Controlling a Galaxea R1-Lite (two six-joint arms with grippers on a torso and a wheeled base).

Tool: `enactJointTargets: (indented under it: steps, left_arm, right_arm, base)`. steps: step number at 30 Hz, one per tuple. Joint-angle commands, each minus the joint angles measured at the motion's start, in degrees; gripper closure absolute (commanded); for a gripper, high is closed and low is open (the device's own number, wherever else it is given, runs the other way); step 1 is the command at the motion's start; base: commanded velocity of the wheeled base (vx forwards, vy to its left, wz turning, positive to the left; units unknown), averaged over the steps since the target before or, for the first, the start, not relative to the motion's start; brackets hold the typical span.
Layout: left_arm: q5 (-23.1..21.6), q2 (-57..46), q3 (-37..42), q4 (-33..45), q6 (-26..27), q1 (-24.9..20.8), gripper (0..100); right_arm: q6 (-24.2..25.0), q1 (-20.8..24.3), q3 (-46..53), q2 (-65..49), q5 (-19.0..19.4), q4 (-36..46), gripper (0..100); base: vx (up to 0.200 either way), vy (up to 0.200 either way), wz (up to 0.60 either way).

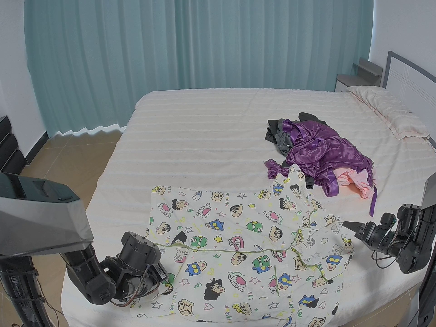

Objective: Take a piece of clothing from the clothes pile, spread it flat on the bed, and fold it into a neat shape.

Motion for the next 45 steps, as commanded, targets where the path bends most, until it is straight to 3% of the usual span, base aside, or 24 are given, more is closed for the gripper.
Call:
enactJointTargets:
  steps: [1,14,27,38,39,45]
  left_arm:
    - [-0.41,-2.22,-0.18,-0.47,2.75,3.45,100]
    - [-4.01,1.12,-2.82,-6.97,11.36,8.9,100]
    - [-4.28,4.81,-6.42,-7.32,13.82,13.73,100]
    - [-4.45,6.13,-8.79,-7.32,15.32,13.91,100]
    - [-4.45,6.13,-8.79,-7.32,15.32,14.0,0]
    - [-5.77,6.04,-9.06,-7.32,15.23,16.19,0]
  right_arm:
    - [-0.01,-0.01,0.04,-0.15,0.01,-0.58,0]
    - [-0.01,0.08,0.31,-0.24,0.01,-0.58,0]
    - [-0.01,0.08,0.31,-0.24,0.01,-0.58,0]
    - [-0.01,0.08,0.22,-0.24,0.01,-0.58,0]
    - [-0.01,0.08,0.31,-0.24,0.01,-0.58,0]
    - [-0.01,0.08,0.75,-1.11,0.01,-0.58,0]
  base:
    - [0.0,0.0,0.0]
    - [0.0,0.0,0.0]
    - [0.0,0.0,0.0]
    - [0.0,0.0,0.0]
    - [0.0,0.0,0.0]
    - [0.0,0.0,0.0]
